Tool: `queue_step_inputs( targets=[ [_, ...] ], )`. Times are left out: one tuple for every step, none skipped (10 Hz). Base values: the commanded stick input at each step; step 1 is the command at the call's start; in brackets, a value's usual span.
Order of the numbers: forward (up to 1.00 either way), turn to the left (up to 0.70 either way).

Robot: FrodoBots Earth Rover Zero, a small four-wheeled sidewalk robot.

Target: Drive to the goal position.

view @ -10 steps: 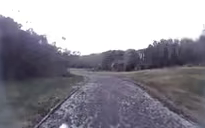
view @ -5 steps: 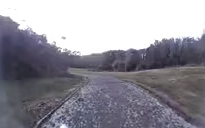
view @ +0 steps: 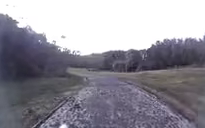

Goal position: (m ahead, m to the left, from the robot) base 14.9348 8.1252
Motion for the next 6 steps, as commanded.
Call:
queue_step_inputs(
  targets=[
    [0.7, -0.19],
    [0.7, 0.0],
    [0.7, 0.0],
    [0.7, 0.0],
    [0.7, 0.0],
    [0.7, 0.0]
  ],
)
